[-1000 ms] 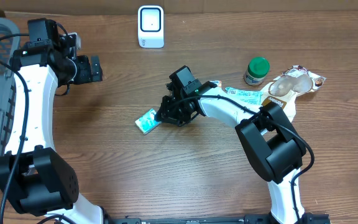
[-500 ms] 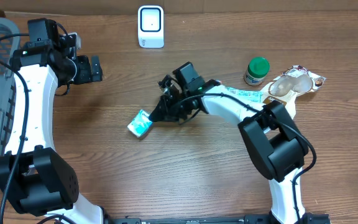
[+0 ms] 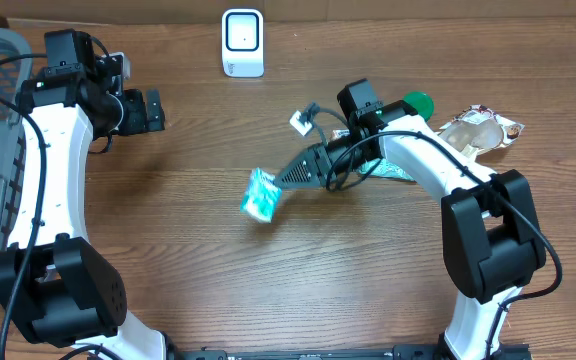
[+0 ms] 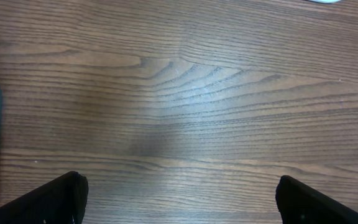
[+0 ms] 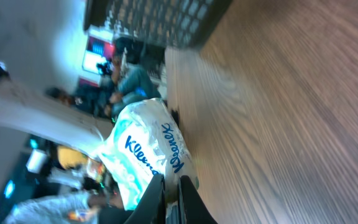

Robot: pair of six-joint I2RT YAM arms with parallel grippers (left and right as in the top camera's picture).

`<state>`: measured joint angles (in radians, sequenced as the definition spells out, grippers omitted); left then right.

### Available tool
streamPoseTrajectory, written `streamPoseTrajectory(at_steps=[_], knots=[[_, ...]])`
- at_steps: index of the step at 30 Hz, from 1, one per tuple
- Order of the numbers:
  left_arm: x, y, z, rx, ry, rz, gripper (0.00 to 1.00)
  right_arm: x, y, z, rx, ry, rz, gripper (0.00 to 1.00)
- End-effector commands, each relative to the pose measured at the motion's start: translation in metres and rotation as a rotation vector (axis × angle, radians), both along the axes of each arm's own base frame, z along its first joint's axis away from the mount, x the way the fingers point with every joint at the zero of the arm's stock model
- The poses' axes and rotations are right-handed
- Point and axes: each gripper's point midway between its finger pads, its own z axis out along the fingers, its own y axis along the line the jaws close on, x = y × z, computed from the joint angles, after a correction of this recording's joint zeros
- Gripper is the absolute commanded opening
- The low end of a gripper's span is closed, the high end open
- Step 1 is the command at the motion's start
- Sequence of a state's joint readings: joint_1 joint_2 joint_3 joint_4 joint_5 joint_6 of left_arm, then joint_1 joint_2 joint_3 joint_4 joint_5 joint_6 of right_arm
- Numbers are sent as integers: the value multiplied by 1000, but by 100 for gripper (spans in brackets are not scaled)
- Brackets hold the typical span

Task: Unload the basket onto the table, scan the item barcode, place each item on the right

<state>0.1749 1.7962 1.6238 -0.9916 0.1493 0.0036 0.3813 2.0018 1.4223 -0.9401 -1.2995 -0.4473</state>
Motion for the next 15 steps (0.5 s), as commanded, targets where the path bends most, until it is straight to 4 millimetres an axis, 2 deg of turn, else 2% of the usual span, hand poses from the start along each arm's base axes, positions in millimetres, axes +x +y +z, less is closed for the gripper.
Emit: streamPoseTrajectory(at_steps=[1, 9, 15], knots=[[3, 2, 11, 15, -30, -11, 99, -8, -3, 2, 68, -276, 90, 4], [3, 2, 11, 15, -30, -11, 100, -5, -6, -8, 32, -355, 111, 4], [3, 2, 11, 15, -30, -11, 99, 0, -10, -22, -79, -312, 84, 4]])
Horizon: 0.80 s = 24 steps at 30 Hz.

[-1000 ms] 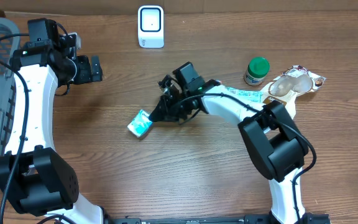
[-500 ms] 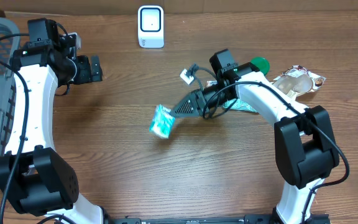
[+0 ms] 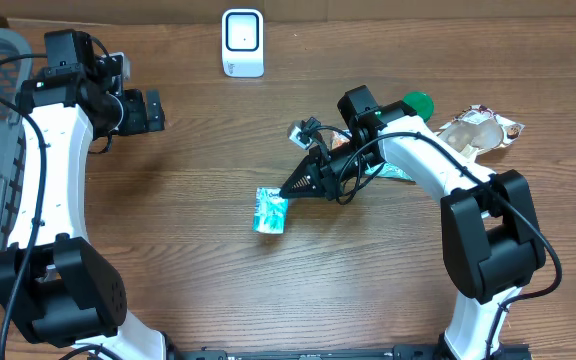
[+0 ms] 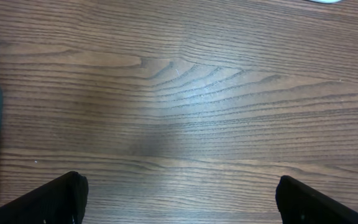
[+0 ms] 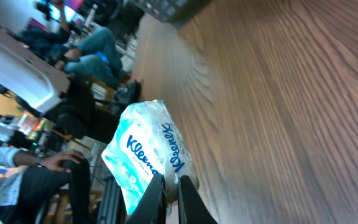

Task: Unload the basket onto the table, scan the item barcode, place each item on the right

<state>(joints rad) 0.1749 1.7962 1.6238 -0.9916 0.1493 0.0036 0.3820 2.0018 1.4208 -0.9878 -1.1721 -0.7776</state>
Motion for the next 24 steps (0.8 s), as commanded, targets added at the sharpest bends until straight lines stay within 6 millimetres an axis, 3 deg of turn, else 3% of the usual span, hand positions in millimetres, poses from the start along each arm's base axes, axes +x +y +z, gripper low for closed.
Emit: streamPoseTrajectory(at_steps=[1, 11, 24], knots=[[3, 2, 11, 15, -30, -11, 100, 4, -3, -3, -72, -13, -25, 4], [3, 2, 11, 15, -30, -11, 100, 26, -4, -40, -359, 35, -201, 4], [3, 2, 11, 15, -30, -11, 100, 30, -5, -84, -664, -55, -303, 4]])
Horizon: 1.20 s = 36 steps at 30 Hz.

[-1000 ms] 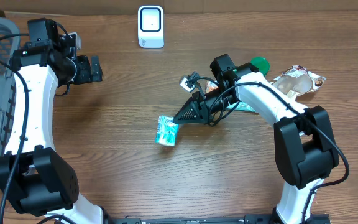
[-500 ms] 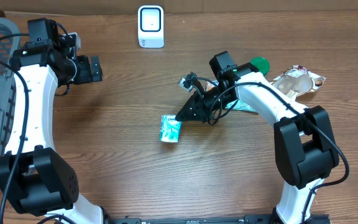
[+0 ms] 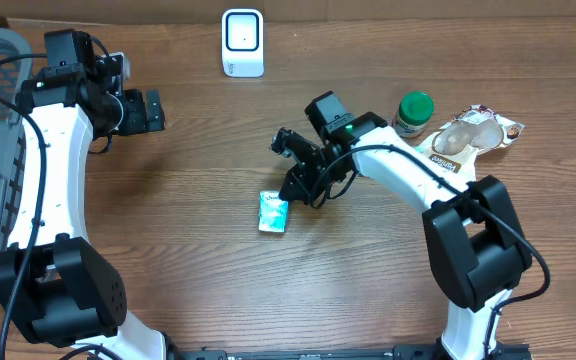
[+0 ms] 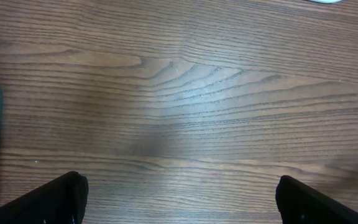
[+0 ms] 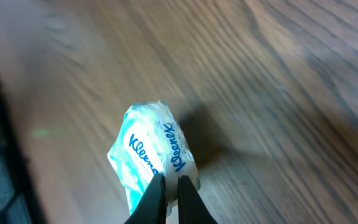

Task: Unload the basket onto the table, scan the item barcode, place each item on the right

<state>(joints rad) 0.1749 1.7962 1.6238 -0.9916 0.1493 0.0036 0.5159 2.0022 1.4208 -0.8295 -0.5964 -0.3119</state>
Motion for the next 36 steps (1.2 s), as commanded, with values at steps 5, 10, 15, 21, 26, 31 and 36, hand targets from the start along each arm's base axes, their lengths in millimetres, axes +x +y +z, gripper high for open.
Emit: streamPoseTrajectory(at_steps=[5, 10, 15, 21, 26, 31, 36], knots=[[3, 2, 11, 15, -30, -11, 100, 14, -8, -20, -165, -79, -75, 4], [3, 2, 11, 15, -30, -11, 100, 20, -6, -19, -161, -95, -100, 8], [3, 2, 11, 15, -30, -11, 100, 24, -4, -18, -159, -87, -149, 33], [3, 2, 11, 15, -30, -11, 100, 35, -11, -20, -190, -33, -329, 72], [3, 2, 11, 15, -30, -11, 100, 28, -17, -22, -224, 75, -453, 78], [3, 2, 11, 15, -30, -11, 100, 15, -20, -26, -265, 158, -520, 55], [3, 2, 11, 15, -30, -11, 100, 7, -20, -31, -291, 209, -553, 52]])
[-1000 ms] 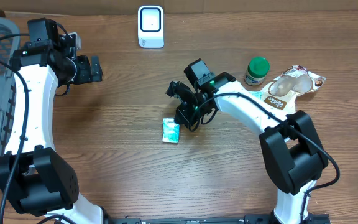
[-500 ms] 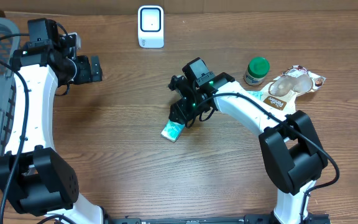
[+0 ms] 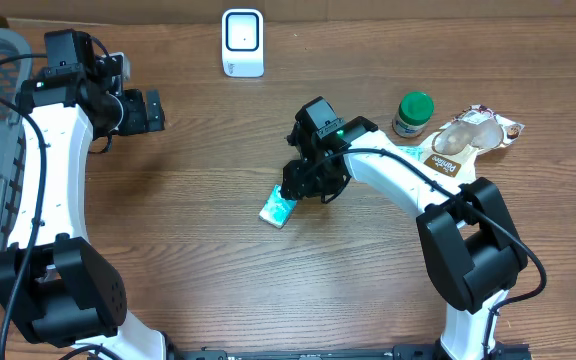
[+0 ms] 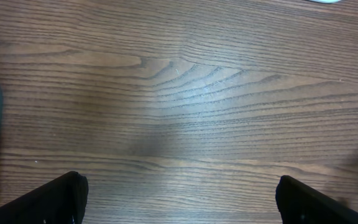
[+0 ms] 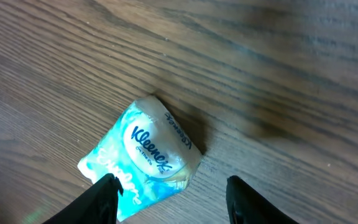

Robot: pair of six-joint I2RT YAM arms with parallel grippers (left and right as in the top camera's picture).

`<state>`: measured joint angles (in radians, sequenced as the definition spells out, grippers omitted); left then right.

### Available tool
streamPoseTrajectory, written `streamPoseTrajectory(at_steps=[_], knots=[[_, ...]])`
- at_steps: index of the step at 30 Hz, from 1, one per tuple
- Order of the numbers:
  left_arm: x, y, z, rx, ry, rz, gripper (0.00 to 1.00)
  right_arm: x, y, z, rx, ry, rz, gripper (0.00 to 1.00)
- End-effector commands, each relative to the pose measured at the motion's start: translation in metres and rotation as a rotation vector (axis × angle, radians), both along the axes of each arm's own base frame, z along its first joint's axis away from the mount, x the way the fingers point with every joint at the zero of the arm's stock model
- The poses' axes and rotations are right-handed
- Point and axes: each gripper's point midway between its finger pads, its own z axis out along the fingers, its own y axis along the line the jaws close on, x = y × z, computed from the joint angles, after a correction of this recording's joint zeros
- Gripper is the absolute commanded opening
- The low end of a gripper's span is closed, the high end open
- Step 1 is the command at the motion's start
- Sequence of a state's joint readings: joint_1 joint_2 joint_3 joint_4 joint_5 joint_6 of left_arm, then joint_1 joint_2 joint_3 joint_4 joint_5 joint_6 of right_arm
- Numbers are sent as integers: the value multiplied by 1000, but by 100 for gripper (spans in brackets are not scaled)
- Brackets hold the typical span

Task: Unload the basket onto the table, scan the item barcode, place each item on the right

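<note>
The item is a small teal and white Kleenex tissue pack (image 3: 280,209) lying flat on the wooden table near its middle. In the right wrist view the pack (image 5: 143,155) lies printed side up; no barcode shows. My right gripper (image 5: 173,202) hovers just over the pack, open, its dark fingertips (image 5: 104,196) apart on either side of the pack's near edge and not gripping it. The white barcode scanner (image 3: 242,42) stands at the table's far edge. My left gripper (image 4: 179,199) is open over bare wood at the far left.
A grey basket sits at the left edge. A green-lidded jar (image 3: 413,113) and a clear snack bag (image 3: 473,133) lie at the right, beyond my right arm.
My right gripper has opened and let go of the tissue pack, which now lies flat on the table. The left arm has not moved.
My right gripper held the tissue pack in the air left of the jar. Then it carried it lower, turned toward the table. By 1.2 s ago the pack stood at the table surface, still pinched. Now it lies released, fingers spread over it.
</note>
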<state>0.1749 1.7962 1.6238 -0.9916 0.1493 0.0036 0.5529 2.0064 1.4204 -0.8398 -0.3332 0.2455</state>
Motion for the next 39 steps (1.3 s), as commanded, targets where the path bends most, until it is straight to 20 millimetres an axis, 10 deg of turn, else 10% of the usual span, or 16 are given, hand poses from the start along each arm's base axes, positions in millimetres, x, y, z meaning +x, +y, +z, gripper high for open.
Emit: streamPoseTrajectory(at_steps=[1, 10, 17, 21, 25, 32, 39], knots=[[3, 2, 11, 15, -30, -11, 100, -5, 1, -10, -20, 56, -71, 51], [3, 2, 11, 15, -30, -11, 99, -21, 17, -36, 10, 162, -72, 45], [3, 2, 11, 15, -30, -11, 100, -20, 16, -46, -4, 176, -94, 4], [3, 2, 11, 15, -30, -11, 99, -16, 17, -35, 59, 194, -85, 4], [3, 2, 11, 15, -30, -11, 99, -18, 38, 11, 313, 169, 90, 4], [3, 2, 11, 15, -30, -11, 100, -41, 56, 158, 996, -65, 521, 4], [3, 2, 11, 15, -30, -12, 100, -55, 46, 212, 1129, -186, 613, 4]])
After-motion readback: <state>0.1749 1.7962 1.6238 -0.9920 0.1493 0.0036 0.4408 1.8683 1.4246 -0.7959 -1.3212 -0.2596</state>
